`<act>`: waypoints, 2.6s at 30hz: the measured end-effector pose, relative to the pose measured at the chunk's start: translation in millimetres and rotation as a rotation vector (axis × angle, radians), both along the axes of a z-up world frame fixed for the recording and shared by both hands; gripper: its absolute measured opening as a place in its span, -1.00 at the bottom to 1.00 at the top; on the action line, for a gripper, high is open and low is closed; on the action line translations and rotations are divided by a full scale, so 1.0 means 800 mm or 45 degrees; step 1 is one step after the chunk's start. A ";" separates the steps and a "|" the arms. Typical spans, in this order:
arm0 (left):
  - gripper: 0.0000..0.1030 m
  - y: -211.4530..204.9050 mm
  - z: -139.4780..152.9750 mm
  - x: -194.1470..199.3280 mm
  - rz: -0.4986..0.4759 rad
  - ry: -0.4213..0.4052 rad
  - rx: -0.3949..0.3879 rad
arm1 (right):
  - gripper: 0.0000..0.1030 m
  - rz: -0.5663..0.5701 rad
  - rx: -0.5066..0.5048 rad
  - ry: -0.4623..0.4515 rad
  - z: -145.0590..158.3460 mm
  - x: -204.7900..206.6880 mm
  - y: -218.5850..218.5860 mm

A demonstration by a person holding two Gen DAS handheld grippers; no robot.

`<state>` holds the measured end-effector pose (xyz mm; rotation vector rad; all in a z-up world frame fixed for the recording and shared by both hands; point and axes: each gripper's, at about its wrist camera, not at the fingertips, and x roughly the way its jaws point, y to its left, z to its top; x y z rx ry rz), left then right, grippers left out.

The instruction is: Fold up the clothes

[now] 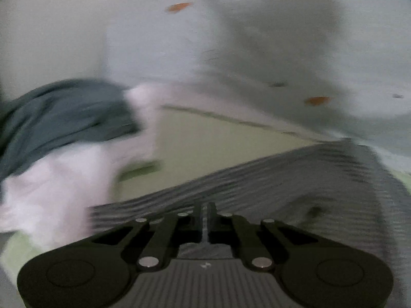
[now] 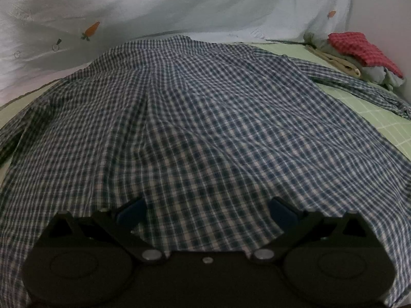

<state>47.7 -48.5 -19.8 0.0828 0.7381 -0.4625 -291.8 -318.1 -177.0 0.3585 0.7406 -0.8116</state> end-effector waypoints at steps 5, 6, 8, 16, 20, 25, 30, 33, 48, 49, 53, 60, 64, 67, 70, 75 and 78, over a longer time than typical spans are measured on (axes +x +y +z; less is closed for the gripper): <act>-0.96 -0.085 0.004 -0.048 -0.363 0.015 -0.083 | 1.00 0.010 -0.008 -0.007 0.000 -0.003 0.001; -0.95 -0.097 0.000 -0.058 -0.426 0.030 -0.076 | 1.00 0.013 -0.012 -0.010 -0.001 -0.003 0.002; -0.85 -0.117 -0.008 -0.077 -0.530 0.065 -0.057 | 1.00 0.021 -0.017 -0.015 -0.001 -0.005 0.003; 0.23 -0.075 -0.041 -0.043 -0.187 0.152 0.107 | 1.00 0.051 -0.038 -0.033 -0.003 -0.012 0.006; 0.37 -0.014 -0.051 -0.002 0.167 0.158 0.186 | 1.00 0.037 -0.049 -0.039 -0.004 -0.011 0.007; 0.50 0.042 -0.060 0.023 0.360 0.048 0.356 | 1.00 -0.002 -0.065 -0.049 -0.005 -0.008 0.011; 0.50 0.062 -0.079 0.047 0.390 0.070 0.387 | 1.00 -0.047 -0.067 -0.048 -0.005 -0.004 0.012; 0.18 0.064 -0.089 0.055 0.383 0.082 0.369 | 1.00 -0.066 -0.070 -0.049 -0.005 -0.003 0.013; -0.85 -0.021 -0.026 0.035 0.073 -0.006 0.163 | 1.00 -0.112 -0.125 -0.088 -0.010 -0.002 0.021; -0.85 -0.036 -0.019 0.028 0.014 -0.010 0.133 | 1.00 -0.112 -0.128 -0.090 -0.011 -0.002 0.021; -0.85 -0.094 0.007 -0.004 -0.239 -0.004 0.014 | 1.00 -0.111 -0.124 -0.090 -0.010 -0.002 0.020; 0.20 -0.162 0.010 -0.057 -0.567 0.110 -0.066 | 1.00 -0.088 -0.051 -0.062 -0.004 -0.006 0.015; 0.48 -0.177 -0.016 -0.068 -0.552 0.144 0.104 | 1.00 -0.107 0.021 -0.102 0.002 -0.019 0.014; 0.48 -0.178 -0.050 -0.060 -0.458 0.249 0.296 | 1.00 -0.132 0.068 -0.146 0.007 -0.026 0.012; 0.48 -0.165 -0.078 -0.050 -0.387 0.313 0.389 | 1.00 -0.106 0.109 -0.166 0.014 -0.021 0.008; 0.54 -0.132 -0.103 -0.037 -0.268 0.384 0.451 | 1.00 -0.011 0.119 -0.203 0.033 0.005 0.013; 0.58 -0.120 -0.115 -0.034 -0.219 0.411 0.476 | 1.00 0.072 0.112 -0.225 0.045 0.030 0.020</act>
